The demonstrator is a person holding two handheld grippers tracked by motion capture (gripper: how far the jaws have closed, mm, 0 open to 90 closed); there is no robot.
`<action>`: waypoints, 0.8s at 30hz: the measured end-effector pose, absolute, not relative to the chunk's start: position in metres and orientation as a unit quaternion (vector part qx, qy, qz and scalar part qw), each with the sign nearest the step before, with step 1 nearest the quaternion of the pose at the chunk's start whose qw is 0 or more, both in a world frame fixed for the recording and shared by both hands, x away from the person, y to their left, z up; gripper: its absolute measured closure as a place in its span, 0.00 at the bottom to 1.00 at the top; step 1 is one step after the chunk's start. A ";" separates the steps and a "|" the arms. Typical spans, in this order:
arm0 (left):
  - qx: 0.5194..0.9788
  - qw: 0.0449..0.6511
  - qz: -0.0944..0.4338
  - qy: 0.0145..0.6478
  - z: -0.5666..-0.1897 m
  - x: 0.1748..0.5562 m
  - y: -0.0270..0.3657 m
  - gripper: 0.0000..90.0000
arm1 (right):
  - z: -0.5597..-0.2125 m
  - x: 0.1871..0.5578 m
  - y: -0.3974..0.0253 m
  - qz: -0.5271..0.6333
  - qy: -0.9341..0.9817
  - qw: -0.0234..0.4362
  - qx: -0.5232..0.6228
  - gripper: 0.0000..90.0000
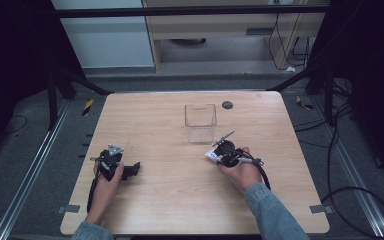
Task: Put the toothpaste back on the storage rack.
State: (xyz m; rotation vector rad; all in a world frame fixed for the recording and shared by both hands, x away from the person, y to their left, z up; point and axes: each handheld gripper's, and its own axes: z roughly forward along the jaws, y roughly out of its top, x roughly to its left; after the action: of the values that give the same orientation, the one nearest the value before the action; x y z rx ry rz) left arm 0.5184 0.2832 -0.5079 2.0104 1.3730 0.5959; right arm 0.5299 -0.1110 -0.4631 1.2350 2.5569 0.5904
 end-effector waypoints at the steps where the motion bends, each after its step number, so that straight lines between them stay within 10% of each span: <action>1: 0.762 0.312 0.226 0.520 -0.508 0.518 0.283 0.00 | -0.461 0.529 -0.113 0.207 0.874 0.123 0.422 0.87; 24: 0.762 0.312 0.226 0.521 -0.508 0.518 0.283 0.00 | -0.406 0.531 -0.164 0.262 0.833 0.162 0.460 0.88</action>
State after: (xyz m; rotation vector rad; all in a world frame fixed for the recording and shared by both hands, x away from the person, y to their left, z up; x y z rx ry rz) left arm 0.5181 0.2831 -0.5079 2.0107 1.3737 0.5961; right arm 0.5306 -0.1638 -0.4061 1.3124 2.3783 0.7466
